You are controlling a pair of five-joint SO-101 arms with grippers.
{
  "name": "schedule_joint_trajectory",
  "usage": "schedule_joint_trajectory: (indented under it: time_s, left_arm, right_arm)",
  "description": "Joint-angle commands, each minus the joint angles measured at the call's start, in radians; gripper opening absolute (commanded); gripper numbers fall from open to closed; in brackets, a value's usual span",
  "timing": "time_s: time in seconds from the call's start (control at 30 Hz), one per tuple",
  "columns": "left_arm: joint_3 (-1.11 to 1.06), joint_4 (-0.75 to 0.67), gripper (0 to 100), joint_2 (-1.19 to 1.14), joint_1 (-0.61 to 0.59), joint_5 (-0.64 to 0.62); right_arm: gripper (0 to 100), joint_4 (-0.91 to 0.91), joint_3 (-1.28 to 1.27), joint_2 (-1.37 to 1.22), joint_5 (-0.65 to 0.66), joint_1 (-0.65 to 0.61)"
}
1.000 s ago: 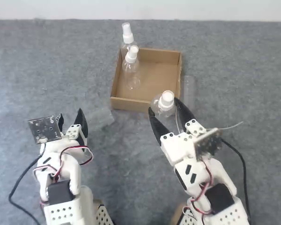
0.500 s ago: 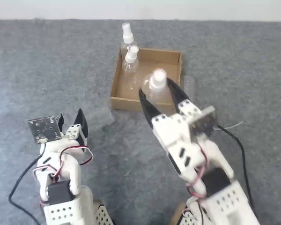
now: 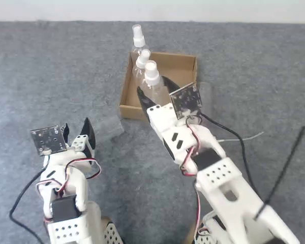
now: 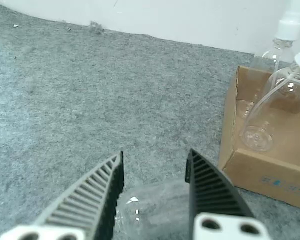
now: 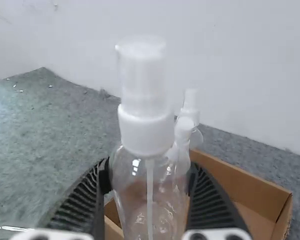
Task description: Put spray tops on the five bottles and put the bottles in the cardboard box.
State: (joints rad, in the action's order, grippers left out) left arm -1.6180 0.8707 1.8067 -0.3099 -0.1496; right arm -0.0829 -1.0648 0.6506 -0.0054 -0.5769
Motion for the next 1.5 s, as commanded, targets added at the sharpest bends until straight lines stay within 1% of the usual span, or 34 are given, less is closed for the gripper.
schedule_joint_trajectory:
  time_s: [0.0, 0.23, 0.37, 0.6, 0.8, 1.13, 1.47]
  left_arm:
    - [0.004, -0.035, 19, 0.015, -0.003, -0.008]
    - [-0.042, -0.121, 19, 0.015, -0.003, 0.003]
    - [-0.045, -0.123, 19, 0.015, -0.002, 0.035]
    - [-0.045, -0.123, 19, 0.015, -0.002, 0.035]
    - [-0.045, -0.121, 19, 0.015, -0.002, 0.037]
    - [-0.045, -0.12, 19, 0.015, -0.002, 0.037]
    - [-0.045, -0.12, 19, 0.015, -0.003, 0.037]
  right_arm:
    - [0.6, -0.076, 0.109, -0.065, 0.012, -0.007]
    - [0.6, -0.15, 0.186, -0.255, 0.0, -0.008]
    - [0.6, -0.251, 0.186, -0.334, -0.051, -0.008]
    - [0.6, -0.351, 0.186, -0.472, -0.058, -0.027]
    - [0.6, -0.435, 0.192, -0.582, -0.052, -0.073]
    - [0.6, -0.458, 0.245, -0.717, -0.052, -0.082]
    - [1.7, -0.452, 0.247, -0.73, -0.051, -0.084]
